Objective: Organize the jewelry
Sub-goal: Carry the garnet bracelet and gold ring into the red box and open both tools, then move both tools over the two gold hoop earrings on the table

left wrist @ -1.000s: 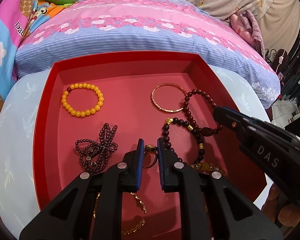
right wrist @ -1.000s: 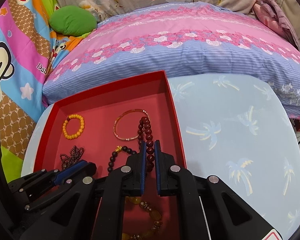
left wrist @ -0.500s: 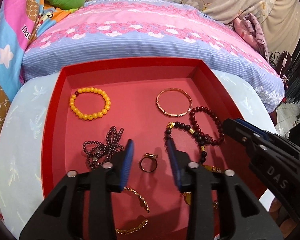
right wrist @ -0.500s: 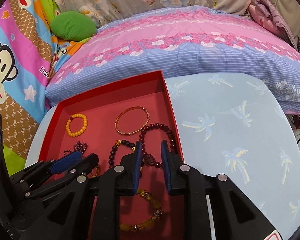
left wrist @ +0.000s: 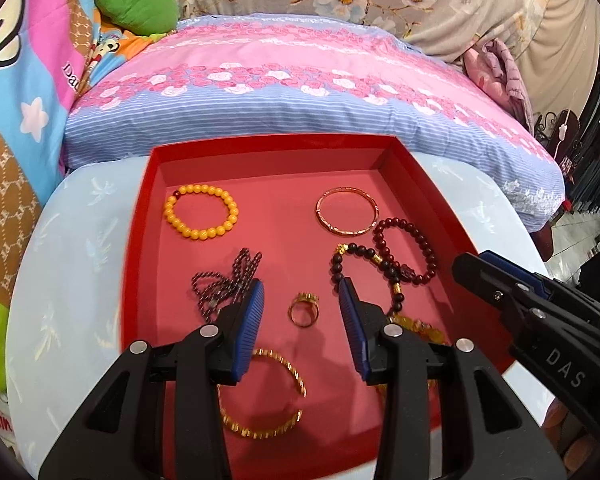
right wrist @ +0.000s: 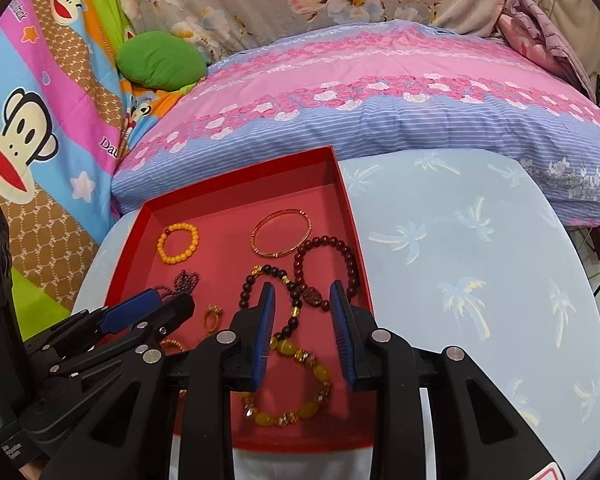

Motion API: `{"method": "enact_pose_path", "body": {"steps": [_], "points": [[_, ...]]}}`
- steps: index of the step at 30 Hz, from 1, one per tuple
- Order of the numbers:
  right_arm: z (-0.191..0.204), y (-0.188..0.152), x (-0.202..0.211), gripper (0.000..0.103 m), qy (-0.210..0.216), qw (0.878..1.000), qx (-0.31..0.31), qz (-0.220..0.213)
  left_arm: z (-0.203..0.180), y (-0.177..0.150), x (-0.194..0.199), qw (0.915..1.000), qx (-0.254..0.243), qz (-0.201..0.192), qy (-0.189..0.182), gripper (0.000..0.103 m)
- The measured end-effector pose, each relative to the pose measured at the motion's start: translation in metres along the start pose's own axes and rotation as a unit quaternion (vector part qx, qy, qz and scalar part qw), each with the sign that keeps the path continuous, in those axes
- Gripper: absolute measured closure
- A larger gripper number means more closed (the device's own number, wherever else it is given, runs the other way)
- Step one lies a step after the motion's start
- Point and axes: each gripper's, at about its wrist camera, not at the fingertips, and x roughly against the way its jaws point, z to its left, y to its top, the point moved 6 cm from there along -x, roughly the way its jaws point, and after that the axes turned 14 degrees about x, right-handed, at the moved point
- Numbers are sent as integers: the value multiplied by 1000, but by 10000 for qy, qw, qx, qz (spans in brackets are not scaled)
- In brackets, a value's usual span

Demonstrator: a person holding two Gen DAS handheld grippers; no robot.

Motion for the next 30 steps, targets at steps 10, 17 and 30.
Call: {"method": "enact_pose_path", "body": {"steps": [10, 17, 30], "points": [[16, -26, 39, 75, 119, 9999, 71, -50, 14, -26, 43, 9999, 83, -117, 3, 66], [28, -52, 60, 75, 188, 9997, 154, 17, 21, -50, 70, 9998, 158, -146, -29, 66], [44, -100, 82, 75, 267, 9988, 329, 242, 33, -91, 93, 9997, 241, -30, -5, 66]]}}
